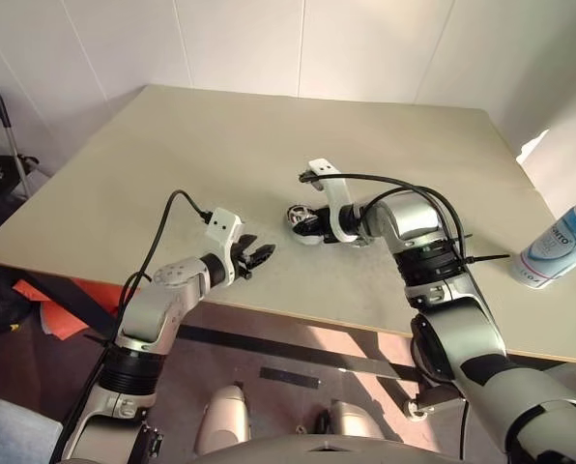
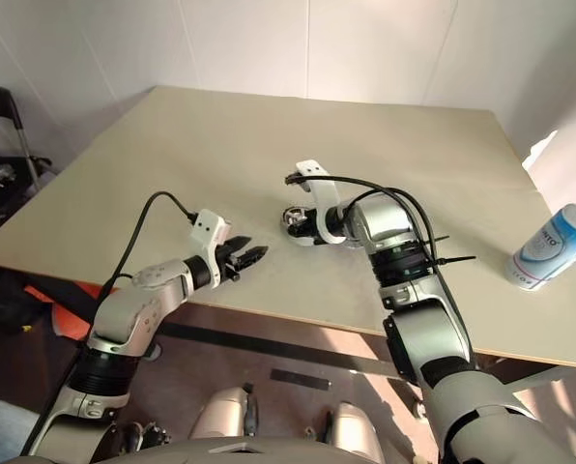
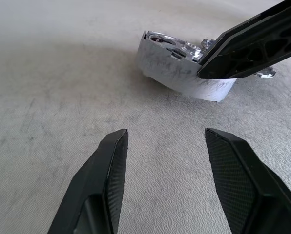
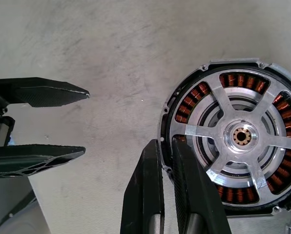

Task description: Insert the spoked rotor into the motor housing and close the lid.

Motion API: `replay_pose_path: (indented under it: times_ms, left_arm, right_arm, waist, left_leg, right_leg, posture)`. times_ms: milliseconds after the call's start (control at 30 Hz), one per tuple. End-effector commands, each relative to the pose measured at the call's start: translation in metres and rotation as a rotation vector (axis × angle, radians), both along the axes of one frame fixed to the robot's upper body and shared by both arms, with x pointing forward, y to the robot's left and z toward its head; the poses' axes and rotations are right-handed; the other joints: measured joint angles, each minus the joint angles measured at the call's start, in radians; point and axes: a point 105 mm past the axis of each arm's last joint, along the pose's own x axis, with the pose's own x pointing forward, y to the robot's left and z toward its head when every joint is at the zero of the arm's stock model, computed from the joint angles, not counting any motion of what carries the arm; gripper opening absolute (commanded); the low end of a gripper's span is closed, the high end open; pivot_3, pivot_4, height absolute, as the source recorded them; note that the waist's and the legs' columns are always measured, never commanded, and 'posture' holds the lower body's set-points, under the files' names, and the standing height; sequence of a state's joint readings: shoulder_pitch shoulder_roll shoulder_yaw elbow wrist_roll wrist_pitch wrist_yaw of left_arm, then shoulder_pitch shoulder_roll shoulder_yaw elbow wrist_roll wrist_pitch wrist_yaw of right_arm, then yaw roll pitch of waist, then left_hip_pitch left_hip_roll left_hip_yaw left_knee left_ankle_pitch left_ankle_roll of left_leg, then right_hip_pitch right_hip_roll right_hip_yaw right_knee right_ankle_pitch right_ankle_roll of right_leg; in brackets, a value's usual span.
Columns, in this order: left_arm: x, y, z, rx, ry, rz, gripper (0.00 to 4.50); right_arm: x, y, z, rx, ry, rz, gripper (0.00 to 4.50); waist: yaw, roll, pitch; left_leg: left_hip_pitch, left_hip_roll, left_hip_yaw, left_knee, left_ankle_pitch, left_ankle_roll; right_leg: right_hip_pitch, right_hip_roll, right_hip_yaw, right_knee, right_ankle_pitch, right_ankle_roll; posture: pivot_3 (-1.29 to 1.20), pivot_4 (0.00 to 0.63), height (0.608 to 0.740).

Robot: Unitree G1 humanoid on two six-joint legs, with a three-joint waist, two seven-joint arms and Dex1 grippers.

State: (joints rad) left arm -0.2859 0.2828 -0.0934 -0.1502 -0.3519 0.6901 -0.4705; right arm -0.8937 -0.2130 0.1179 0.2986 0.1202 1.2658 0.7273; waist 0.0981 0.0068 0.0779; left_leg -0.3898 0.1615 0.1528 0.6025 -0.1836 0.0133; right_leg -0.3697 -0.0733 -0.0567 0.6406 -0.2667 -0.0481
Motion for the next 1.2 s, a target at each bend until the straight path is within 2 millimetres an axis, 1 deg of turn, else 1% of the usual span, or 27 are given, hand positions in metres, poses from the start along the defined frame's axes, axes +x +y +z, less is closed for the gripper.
replay_pose_path:
  times_ms: [33, 100, 200, 267, 333, 400, 533, 600, 667, 767, 867, 933, 1067, 1133, 1200]
  left_arm:
    - [0.0, 0.001, 0.012, 0.0, -0.048, 0.002, 2.65]
    - [0.0, 0.001, 0.012, 0.0, -0.047, 0.005, 2.65]
    - [0.002, 0.002, 0.013, -0.004, -0.051, 0.012, 2.65]
    - [0.003, 0.003, 0.014, -0.007, -0.052, 0.017, 2.65]
    - [0.004, 0.004, 0.015, -0.007, -0.052, 0.019, 2.65]
    - [0.005, 0.004, 0.015, -0.007, -0.052, 0.02, 2.65]
    - [0.007, 0.003, 0.015, -0.006, -0.052, 0.018, 2.65]
    - [0.008, 0.001, 0.015, -0.007, -0.05, 0.011, 2.65]
    - [0.009, 0.0, 0.015, -0.008, -0.049, 0.004, 2.65]
    - [0.009, -0.003, 0.014, -0.013, -0.045, -0.006, 2.65]
    - [0.01, -0.006, 0.016, -0.034, -0.04, -0.024, 2.65]
    - [0.012, -0.008, 0.019, -0.055, -0.038, -0.032, 2.65]
    - [0.015, -0.009, 0.018, -0.054, -0.034, -0.043, 2.65]
    - [0.015, -0.012, 0.017, -0.052, -0.027, -0.058, 2.65]
    - [0.016, -0.014, 0.016, -0.049, -0.021, -0.074, 2.65]
  right_arm:
    - [-0.005, 0.014, 0.017, 0.058, 0.01, 0.015, 0.01]
    - [-0.008, 0.016, 0.013, 0.057, 0.02, 0.017, 0.01]
    - [-0.015, 0.02, 0.003, 0.067, 0.062, 0.021, 0.01]
    - [-0.018, 0.021, 0.002, 0.075, 0.072, 0.025, 0.01]
    - [-0.02, 0.022, 0.006, 0.095, 0.07, 0.034, 0.71]
    - [-0.021, 0.021, 0.013, 0.115, 0.054, 0.039, 1.32]
    - [-0.025, 0.021, 0.025, 0.17, 0.038, 0.056, 2.74]
    - [-0.025, 0.019, 0.033, 0.148, -0.05, 0.067, 3.45]
    - [-0.029, 0.018, 0.039, 0.136, -0.09, 0.079, 4.1]
    - [-0.028, 0.007, 0.043, 0.141, -0.076, 0.025, 4.1]
    - [-0.016, -0.02, 0.034, 0.119, -0.038, -0.149, 4.1]
    - [-0.014, -0.042, 0.027, 0.098, -0.031, -0.244, 4.1]
    - [-0.022, -0.069, 0.021, 0.04, -0.124, -0.314, 4.1]
    - [-0.033, -0.078, 0.016, 0.053, -0.118, -0.334, 4.1]
    - [-0.042, -0.087, 0.013, 0.08, -0.074, -0.386, 4.1]
  waist:
    - [-0.001, 0.0, 0.0]
    - [0.0, 0.0, 0.0]
    - [0.0, 0.0, 0.0]
    - [0.0, 0.0, 0.0]
    - [0.0, 0.0, 0.0]
    - [0.0, 0.0, 0.0]
    - [0.001, 0.0, 0.0]
    - [0.003, 0.0, 0.0]
    - [0.005, 0.0, 0.0]
    - [0.005, 0.0, 0.0]
    - [0.005, 0.0, 0.0]
    - [0.009, 0.0, 0.0]
    - [0.022, 0.0, 0.0]
    - [0.023, 0.001, 0.0]
    - [0.023, 0.002, 0.0]
  left_leg:
    - [0.001, 0.0, 0.0, -0.001, 0.0, -0.001]
    - [0.003, 0.0, 0.0, -0.004, 0.002, -0.003]
    - [0.004, 0.0, 0.0, -0.006, 0.003, -0.005]
    - [0.005, 0.0, 0.0, -0.007, 0.003, -0.006]
    - [0.005, 0.0, 0.0, -0.007, 0.003, -0.006]
    - [0.005, -0.001, 0.0, -0.007, 0.004, -0.006]
    - [0.005, -0.001, 0.0, -0.007, 0.005, -0.008]
    - [0.006, -0.001, 0.0, -0.007, 0.005, -0.009]
    - [0.006, -0.001, 0.0, -0.007, 0.006, -0.009]
    - [0.007, -0.001, 0.0, -0.007, 0.006, -0.009]
    - [0.007, -0.001, -0.001, -0.007, 0.006, -0.01]
    - [0.007, -0.001, -0.001, -0.007, 0.006, -0.011]
    - [0.007, -0.001, -0.001, -0.007, 0.006, -0.01]
    - [0.007, -0.001, 0.0, -0.008, 0.006, -0.011]
    - [0.007, -0.001, 0.0, -0.01, 0.007, -0.011]
  right_leg:
    - [0.0, 0.0, 0.0, 0.0, 0.0, 0.0]
    - [0.001, 0.0, 0.0, 0.0, 0.0, 0.0]
    - [0.001, 0.0, 0.0, 0.0, 0.0, 0.0]
    - [0.001, 0.0, 0.0, 0.0, 0.0, 0.0]
    - [0.001, 0.0, 0.0, 0.0, 0.0, 0.0]
    - [0.001, 0.0, 0.0, 0.0, 0.0, 0.0]
    - [0.001, 0.0, 0.0, 0.0, 0.0, 0.0]
    - [0.002, 0.0, 0.0, 0.0, 0.0, 0.0]
    - [0.002, 0.0, 0.0, 0.0, 0.0, 0.001]
    - [0.003, 0.0, 0.0, 0.0, 0.0, 0.001]
    - [0.002, 0.0, 0.0, 0.0, 0.0, 0.001]
    - [0.003, 0.0, 0.0, 0.0, 0.0, 0.001]
    - [0.003, 0.0, 0.0, 0.0, 0.0, 0.001]
    - [0.002, 0.0, 0.0, 0.0, 0.002, 0.004]
    - [0.002, 0.0, 0.0, 0.0, 0.002, 0.005]
  posture:
    - [0.0, 0.0, 0.74]
    - [0.0, 0.0, 0.74]
    - [0.0, 0.0, 0.74]
    - [0.0, 0.0, 0.74]
    - [0.0, 0.0, 0.74]
    - [0.0, 0.0, 0.74]
    - [0.0, 0.0, 0.74]
    - [0.0, 0.0, 0.74]
    - [0.0, 0.0, 0.74]
    - [0.0, 0.0, 0.74]
    - [0.0, 0.0, 0.74]
    - [0.0, 0.0, 0.74]
    - [0.0, 0.0, 0.74]
    - [0.0, 0.0, 0.74]
    - [0.0, 0.0, 0.74]
